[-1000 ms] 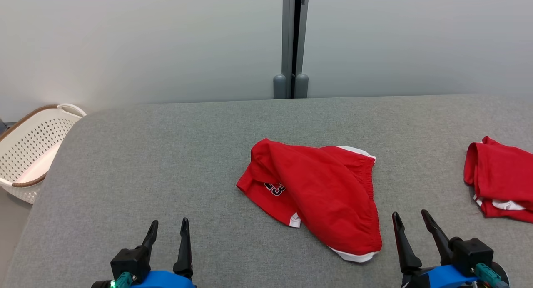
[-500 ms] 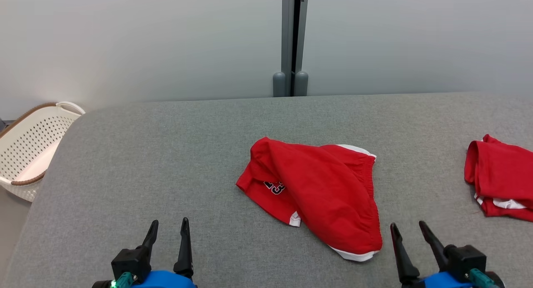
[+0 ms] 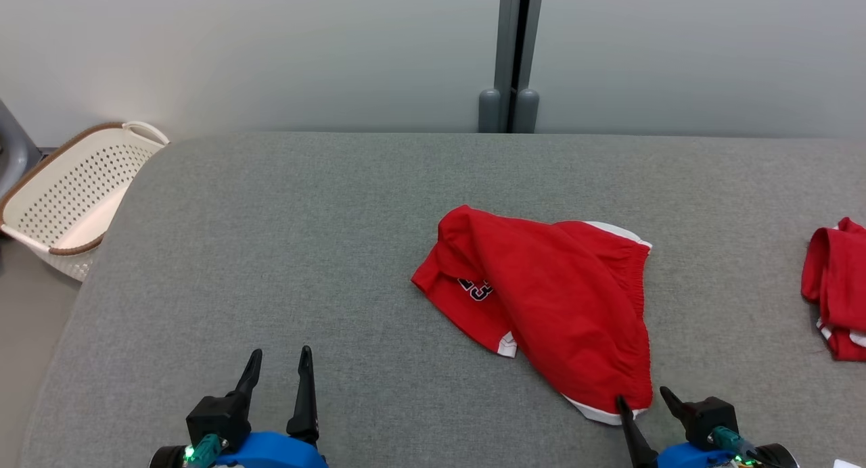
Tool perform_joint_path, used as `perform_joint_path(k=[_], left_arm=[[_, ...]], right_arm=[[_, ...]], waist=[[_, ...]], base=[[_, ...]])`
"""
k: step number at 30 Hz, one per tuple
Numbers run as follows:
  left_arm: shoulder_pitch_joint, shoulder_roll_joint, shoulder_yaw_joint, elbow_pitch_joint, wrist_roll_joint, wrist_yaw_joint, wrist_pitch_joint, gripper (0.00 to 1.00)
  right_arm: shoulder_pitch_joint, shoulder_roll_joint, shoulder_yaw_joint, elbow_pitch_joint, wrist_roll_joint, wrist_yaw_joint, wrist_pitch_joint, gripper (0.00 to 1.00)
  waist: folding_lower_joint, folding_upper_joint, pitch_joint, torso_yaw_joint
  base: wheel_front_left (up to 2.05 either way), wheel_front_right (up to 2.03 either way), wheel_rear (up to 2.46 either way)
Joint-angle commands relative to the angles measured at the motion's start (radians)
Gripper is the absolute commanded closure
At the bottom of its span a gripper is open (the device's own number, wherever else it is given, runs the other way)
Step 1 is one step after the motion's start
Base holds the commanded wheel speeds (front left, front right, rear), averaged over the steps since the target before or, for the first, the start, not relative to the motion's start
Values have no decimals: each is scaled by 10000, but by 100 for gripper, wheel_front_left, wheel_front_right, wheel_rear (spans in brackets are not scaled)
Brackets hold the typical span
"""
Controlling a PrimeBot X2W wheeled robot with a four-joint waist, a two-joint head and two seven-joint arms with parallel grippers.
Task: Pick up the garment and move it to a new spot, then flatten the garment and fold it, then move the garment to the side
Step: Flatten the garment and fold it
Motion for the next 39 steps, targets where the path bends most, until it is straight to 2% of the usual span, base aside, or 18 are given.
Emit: perform_joint_path(k=[1, 4, 5, 6, 8, 12, 16, 20, 23, 32, 39], left_arm=[[-165, -8, 71, 18, 46, -29, -49, 0], [-231, -57, 93, 55, 111, -59, -49, 0], [-263, -67, 113, 65, 121, -61, -49, 0], [-283, -72, 136, 78, 118, -53, -49, 0], [-285, -99, 162, 92, 134, -71, -49, 0], [-233, -139, 230, 131, 191, -83, -49, 0], [-159, -185, 311, 109, 213, -122, -49, 0], [-157, -254, 332, 68, 289, -162, -49, 0], [-310, -335, 269, 30, 367, -261, -49, 0], [-903, -577, 75, -117, 619, -522, -47, 0], [-1254, -805, -6, -166, 741, -695, -47, 0]], right_arm=[[-153, -23, -44, 117, -72, 2, 18, 0], [-545, -17, -31, 705, 6, 2, 5, 1], [-658, -20, 26, 848, 59, 2, -21, 10], [-770, -26, 58, 960, 68, 2, -53, 57], [-912, -24, 113, 1110, 120, 2, -100, 100], [-1120, -24, 246, 928, 408, 2, -196, 100], [-1258, -27, 395, 65, 1037, 2, -231, 100], [-1536, -33, 68, -859, 1191, 2, -232, 100], [-2124, -360, -391, -1046, 977, 2, 62, 100], [-4670, -1686, -1774, 510, 459, 2, 1444, 100], [-6065, -2522, -2417, 2254, 33, 2, 1556, 100]], waist=[[-1, -1, 127, 145], [-1, -1, 225, 343], [-1, -1, 240, 394], [-1, -1, 250, 426], [-1, -1, 247, 466], [-1, -1, 163, 459], [-1, -1, 60, 356], [-1, -1, 64, 340], [-1, -1, 231, 478], [-1, -1, 1399, 1400], [-1, -1, 2188, 1904]], base=[[0, 0, 0], [0, 0, 0], [0, 0, 0], [0, 0, 0], [0, 0, 0], [0, 0, 0], [0, 0, 0], [0, 0, 0], [0, 0, 0], [0, 0, 0], [0, 0, 0]])
